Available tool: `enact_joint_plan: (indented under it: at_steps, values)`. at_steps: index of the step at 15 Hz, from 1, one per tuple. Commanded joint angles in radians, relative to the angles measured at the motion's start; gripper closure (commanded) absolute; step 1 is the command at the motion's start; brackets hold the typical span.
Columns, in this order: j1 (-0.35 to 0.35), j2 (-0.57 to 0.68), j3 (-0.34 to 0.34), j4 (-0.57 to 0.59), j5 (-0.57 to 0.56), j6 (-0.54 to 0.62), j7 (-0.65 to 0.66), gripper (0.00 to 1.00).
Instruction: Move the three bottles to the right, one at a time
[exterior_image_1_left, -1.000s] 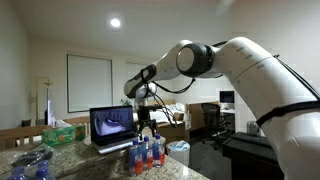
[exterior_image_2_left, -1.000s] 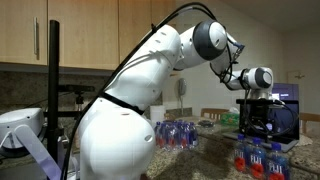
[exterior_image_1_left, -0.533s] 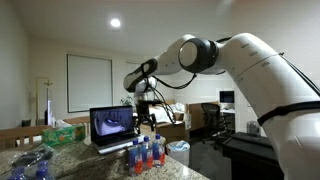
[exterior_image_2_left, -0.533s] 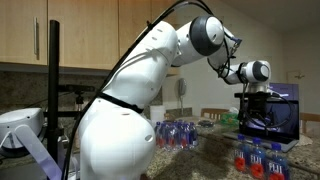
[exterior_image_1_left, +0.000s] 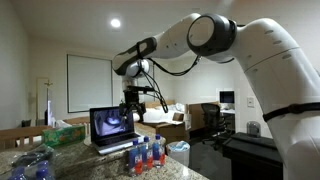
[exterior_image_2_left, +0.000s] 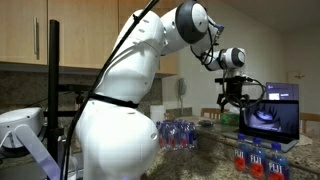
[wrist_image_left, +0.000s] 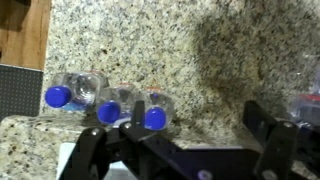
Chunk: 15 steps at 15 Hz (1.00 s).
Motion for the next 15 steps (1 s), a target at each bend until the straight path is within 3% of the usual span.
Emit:
enact_joint_plan:
  at_steps: [1,10,11,15]
  values:
    - [0.053,-0.077,0.040,-0.114,0.015,-0.002,0.019,0.00]
    - [0.140,-0.170,0.085,-0.374,0.112,0.138,0.232,0.00]
    - [0.143,-0.106,0.084,-0.278,0.078,0.087,0.198,0.00]
    - [0.144,-0.130,0.085,-0.326,0.087,0.108,0.209,0.00]
